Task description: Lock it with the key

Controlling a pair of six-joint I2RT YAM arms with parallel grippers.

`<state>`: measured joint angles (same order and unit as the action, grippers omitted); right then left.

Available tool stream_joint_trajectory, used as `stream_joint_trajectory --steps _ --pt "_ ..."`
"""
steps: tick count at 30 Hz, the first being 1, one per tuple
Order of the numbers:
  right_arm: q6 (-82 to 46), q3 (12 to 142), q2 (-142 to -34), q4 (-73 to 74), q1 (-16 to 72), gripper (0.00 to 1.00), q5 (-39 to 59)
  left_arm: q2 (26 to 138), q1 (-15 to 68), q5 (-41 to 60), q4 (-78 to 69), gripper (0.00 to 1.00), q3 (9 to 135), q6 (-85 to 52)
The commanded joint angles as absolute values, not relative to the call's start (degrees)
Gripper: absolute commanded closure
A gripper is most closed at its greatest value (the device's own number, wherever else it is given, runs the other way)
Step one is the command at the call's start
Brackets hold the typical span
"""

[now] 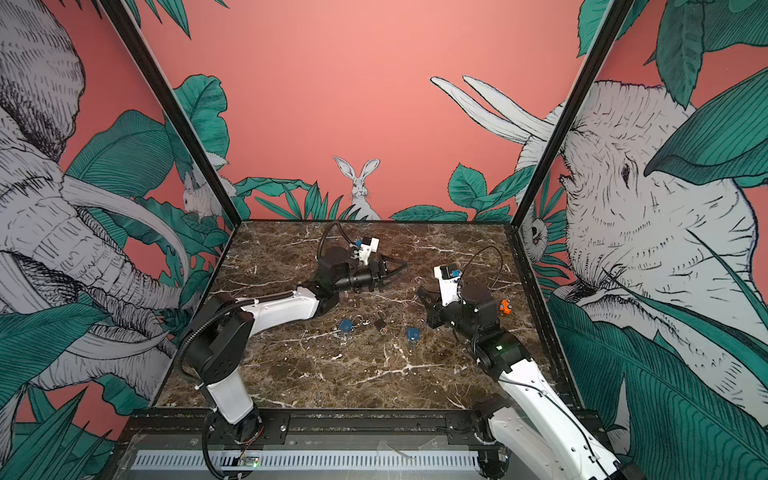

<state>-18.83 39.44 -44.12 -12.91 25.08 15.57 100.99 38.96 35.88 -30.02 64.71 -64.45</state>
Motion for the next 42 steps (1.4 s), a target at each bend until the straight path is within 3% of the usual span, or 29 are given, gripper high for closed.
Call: stream_joint_trajectory --steps 1,5,10,15,21,33,42 --pt "-24.6 41.6 -42.3 -21.1 24.8 1.0 16.3 94.8 38.6 27.7 0.7 0.26 72.3 -36.8" --pt "-28.9 42.5 -40.9 -26.9 24.7 1.0 15.8 93.3 39.8 11.4 13.9 0.27 75.9 -17.9" --pt "-32.2 43.8 -44.7 -28.3 24.0 1.0 27.9 92.2 39.4 0.7 16.7 0.27 74.1 -5.5" --pt "-37.1 43.3 -49.3 -23.3 23.2 1.0 42.3 87.8 38.8 15.0 6.2 0.29 63.8 1.1" --pt "-40.0 42.2 -50.3 -20.7 22.7 1.0 49.1 85.0 38.5 29.2 -1.2 0.31 58.4 0.3" --pt "-44.5 38.7 -45.7 -19.8 22.5 1.0 51.1 82.3 37.3 43.8 -12.2 0.37 52.3 -4.4" --pt "-47.7 37.4 -44.2 -14.6 22.4 1.0 52.5 85.4 37.3 53.6 -26.4 0.39 50.4 -15.9"
